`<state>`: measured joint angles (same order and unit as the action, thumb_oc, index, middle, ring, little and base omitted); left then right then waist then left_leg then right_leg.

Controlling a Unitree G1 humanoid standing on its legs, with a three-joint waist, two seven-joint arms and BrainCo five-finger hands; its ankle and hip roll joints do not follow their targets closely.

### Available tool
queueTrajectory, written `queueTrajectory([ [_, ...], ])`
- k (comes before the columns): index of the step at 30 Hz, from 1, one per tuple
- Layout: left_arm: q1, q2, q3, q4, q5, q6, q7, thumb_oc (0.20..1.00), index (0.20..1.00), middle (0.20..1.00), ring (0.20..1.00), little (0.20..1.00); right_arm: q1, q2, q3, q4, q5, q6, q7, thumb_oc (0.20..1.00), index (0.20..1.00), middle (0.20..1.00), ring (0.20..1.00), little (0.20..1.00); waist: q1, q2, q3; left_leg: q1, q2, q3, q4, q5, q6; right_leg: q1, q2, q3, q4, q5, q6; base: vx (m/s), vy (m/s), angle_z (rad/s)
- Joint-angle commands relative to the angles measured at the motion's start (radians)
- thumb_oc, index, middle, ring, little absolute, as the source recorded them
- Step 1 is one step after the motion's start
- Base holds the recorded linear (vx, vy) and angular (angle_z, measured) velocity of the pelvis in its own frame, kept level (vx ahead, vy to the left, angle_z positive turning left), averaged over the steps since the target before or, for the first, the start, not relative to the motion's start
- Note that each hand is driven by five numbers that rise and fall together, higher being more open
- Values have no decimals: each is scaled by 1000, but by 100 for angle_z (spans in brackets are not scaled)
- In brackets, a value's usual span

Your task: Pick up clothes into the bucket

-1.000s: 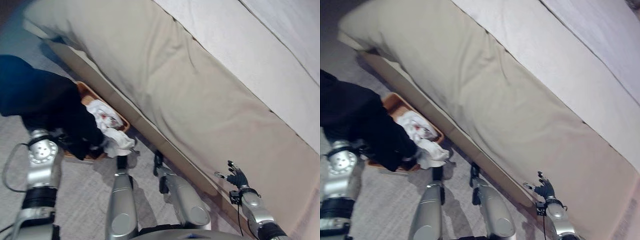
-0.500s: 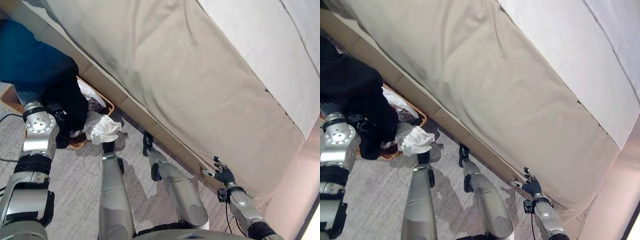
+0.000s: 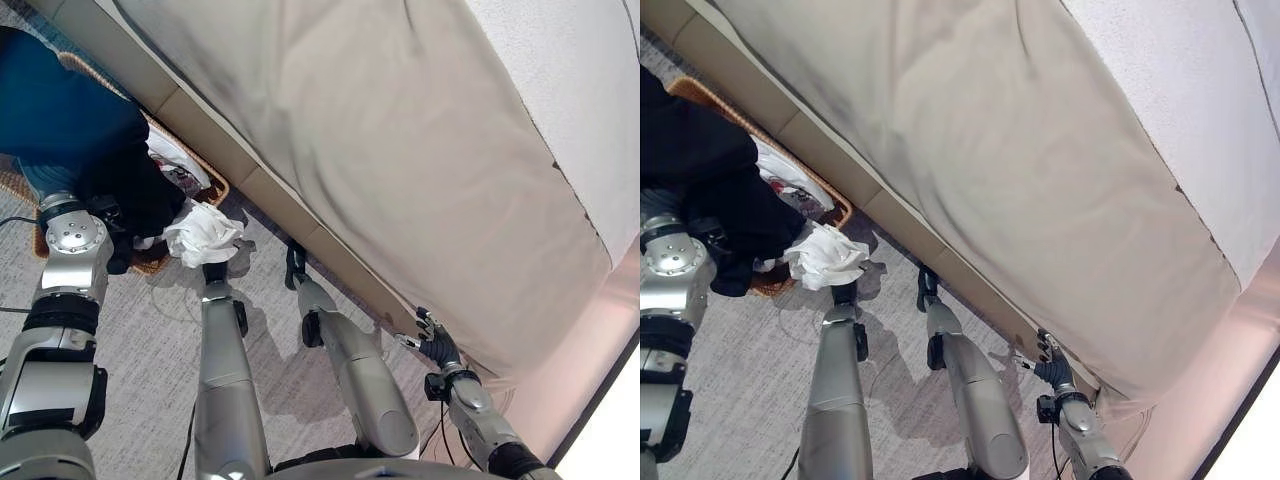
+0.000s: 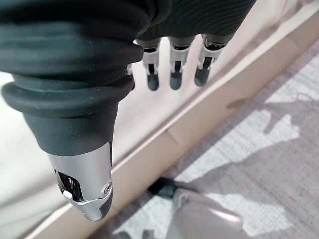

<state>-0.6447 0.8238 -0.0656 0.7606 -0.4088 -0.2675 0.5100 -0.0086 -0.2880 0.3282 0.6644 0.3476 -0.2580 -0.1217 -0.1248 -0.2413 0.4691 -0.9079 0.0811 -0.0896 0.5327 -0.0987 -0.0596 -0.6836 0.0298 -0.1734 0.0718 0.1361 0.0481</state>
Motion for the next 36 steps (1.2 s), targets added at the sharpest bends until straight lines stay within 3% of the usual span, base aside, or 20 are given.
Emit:
queueTrajectory([
  [1, -85, 79, 20, -19, -22, -28, 29, 200, 200, 200, 200, 200, 0, -32, 21, -78, 29, -29, -29, 1000, 1000, 1000, 1000, 1000, 24, -100, 51, 13, -51, -57, 10, -29, 5, 31, -81, -2, -47, 16, 100, -3, -16, 5],
  [2, -85, 79, 20, -19, -22, -28, 29, 200, 200, 200, 200, 200, 0, -32, 21, -78, 29, -29, -29, 1000, 1000, 1000, 1000, 1000, 24, -100, 51, 13, -51, -57, 10, -29, 5, 31, -81, -2, -47, 16, 100, -1, -8, 6],
  [3, -76, 80, 21, -11, -18, -18, 17, 501, 501, 501, 501, 501, 3, -36, 18, -90, 31, -28, -28, 1000, 1000, 1000, 1000, 1000, 22, -101, 51, 9, -51, -56, 10, -27, 6, 27, -83, -3, -46, 18, 100, -1, -1, 4],
  [4, -76, 80, 21, -11, -18, -18, 17, 671, 671, 671, 671, 671, 3, -36, 18, -90, 31, -28, -28, 1000, 1000, 1000, 1000, 1000, 22, -101, 51, 10, -51, -56, 10, -27, 6, 27, -83, -3, -46, 18, 100, 2, 3, 4],
  [5, -71, 79, 18, 11, -36, -9, -12, 1000, 1000, 1000, 1000, 1000, -3, -40, 19, -87, 32, -23, -24, 1000, 1000, 1000, 1000, 1000, 19, -104, 51, 10, -49, -55, 12, -29, 7, 26, -81, -3, -46, 20, 101, 0, 0, 0],
  [12, -80, 57, 9, 76, -90, 32, -68, 1000, 1000, 1000, 1000, 1000, -21, -58, 17, -88, 24, -2, -23, 1000, 1000, 1000, 1000, 1000, 13, -106, 51, 7, -42, -49, 24, -32, 10, 19, -76, 4, -44, 23, 101, 0, 0, 0],
  [15, -77, 17, 15, 90, -206, 35, -128, 1000, 1000, 1000, 1000, 1000, -39, -59, 13, -93, 35, 17, -21, 1000, 1000, 1000, 1000, 1000, 7, -97, 51, 16, -45, -45, 13, -29, 12, 20, -76, 8, -42, 21, 100, 0, 0, 0],
  [25, 21, -45, 54, 121, -190, 71, -170, 1000, 1000, 1000, 1000, 1000, -75, -62, 6, -70, 43, 43, -12, 1000, 1000, 1000, 1000, 1000, 7, -83, 51, 58, -41, -23, 0, -27, 17, 44, -81, 25, -37, 20, 103, -15, 24, -6],
  [33, 221, -241, 136, 101, -170, 66, -164, 1000, 1000, 1000, 1000, 1000, -86, -46, -45, -39, 30, 55, -32, 1000, 1000, 1000, 1000, 1000, 38, -17, 51, 195, -55, 12, -63, -19, 25, 126, -105, 43, -2, -13, 99, -14, 30, -6],
  [34, 273, -304, 140, 98, -152, 55, -165, 1000, 1000, 1000, 1000, 1000, -90, -41, -69, -17, 23, 55, -38, 1000, 1000, 1000, 1000, 1000, 42, 0, 51, 228, -77, 32, -97, 24, 30, 143, -129, 41, 8, -4, 92, -54, 29, -6],
  [36, 323, -359, 136, 101, -137, 51, -170, 1000, 1000, 1000, 1000, 1000, -93, -38, -88, 14, 11, 59, -43, 1000, 1000, 1000, 1000, 1000, 53, 26, 51, 290, -84, 39, -131, 30, 31, 187, -140, 46, 15, -16, 90, 7, 29, -2],
])
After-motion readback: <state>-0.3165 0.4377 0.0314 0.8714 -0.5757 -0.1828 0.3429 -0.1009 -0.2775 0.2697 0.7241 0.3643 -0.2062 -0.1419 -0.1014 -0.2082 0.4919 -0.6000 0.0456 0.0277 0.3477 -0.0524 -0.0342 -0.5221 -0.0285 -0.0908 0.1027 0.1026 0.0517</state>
